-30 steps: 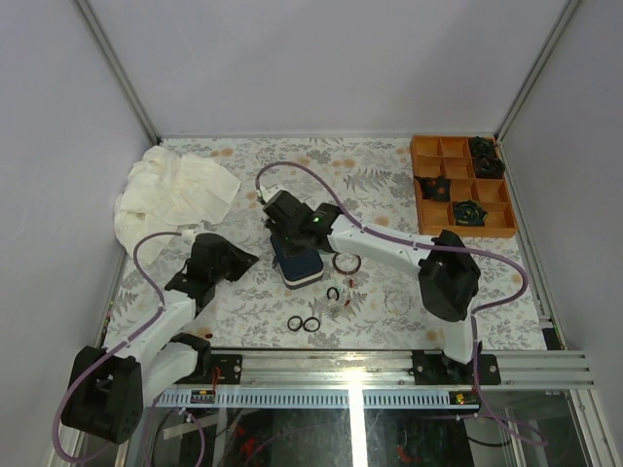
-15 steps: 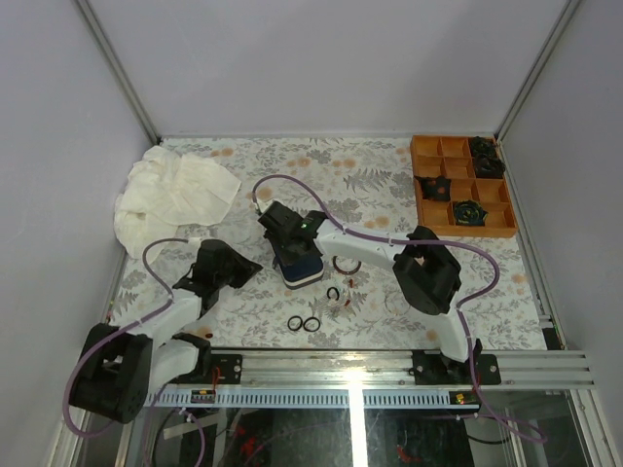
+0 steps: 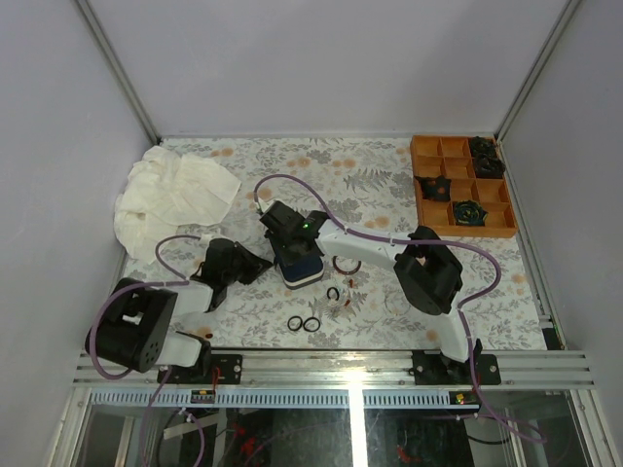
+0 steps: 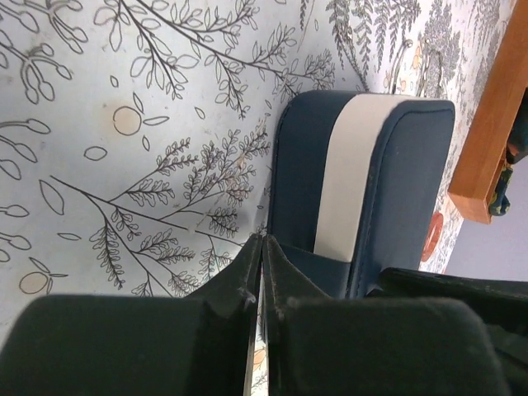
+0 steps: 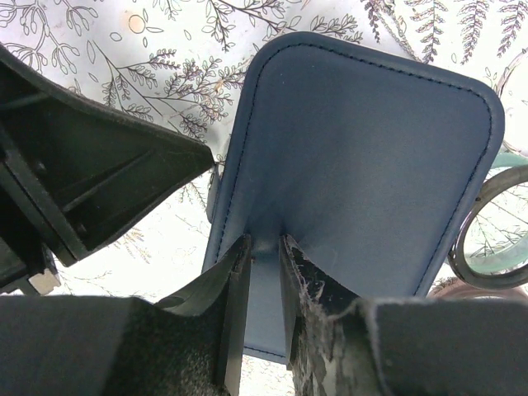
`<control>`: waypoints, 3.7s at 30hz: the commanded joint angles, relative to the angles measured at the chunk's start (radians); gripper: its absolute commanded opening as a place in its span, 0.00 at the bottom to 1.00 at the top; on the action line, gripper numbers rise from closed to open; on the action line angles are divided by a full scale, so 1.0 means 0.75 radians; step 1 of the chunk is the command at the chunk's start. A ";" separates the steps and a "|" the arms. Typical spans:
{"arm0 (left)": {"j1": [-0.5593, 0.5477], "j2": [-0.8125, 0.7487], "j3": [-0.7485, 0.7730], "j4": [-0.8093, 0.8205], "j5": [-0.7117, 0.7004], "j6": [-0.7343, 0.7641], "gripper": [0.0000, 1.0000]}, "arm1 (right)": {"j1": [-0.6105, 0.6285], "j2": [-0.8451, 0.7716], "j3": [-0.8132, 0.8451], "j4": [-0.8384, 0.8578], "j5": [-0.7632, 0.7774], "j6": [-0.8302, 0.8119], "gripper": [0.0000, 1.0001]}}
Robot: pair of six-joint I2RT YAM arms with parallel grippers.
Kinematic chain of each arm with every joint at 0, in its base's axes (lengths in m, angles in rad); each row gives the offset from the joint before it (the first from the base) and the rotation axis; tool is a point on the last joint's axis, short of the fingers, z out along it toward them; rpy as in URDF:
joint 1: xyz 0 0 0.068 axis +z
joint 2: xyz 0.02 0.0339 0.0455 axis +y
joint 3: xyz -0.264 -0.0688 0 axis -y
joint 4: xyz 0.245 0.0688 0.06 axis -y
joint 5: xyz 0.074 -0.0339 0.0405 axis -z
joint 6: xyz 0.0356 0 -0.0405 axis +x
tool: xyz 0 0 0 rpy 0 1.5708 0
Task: Organize the mixed jewelry
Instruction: Close the jewelry box at the center of the board.
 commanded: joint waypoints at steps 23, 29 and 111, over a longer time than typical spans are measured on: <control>-0.015 0.149 -0.130 0.556 0.156 -0.038 0.01 | 0.005 0.125 -0.140 0.012 -0.168 0.034 0.25; -0.017 0.114 -0.121 0.511 0.139 -0.020 0.00 | 0.005 0.139 -0.164 0.032 -0.165 0.040 0.25; -0.214 0.075 0.031 0.257 -0.065 -0.065 0.00 | 0.005 0.208 -0.276 0.160 -0.290 0.086 0.25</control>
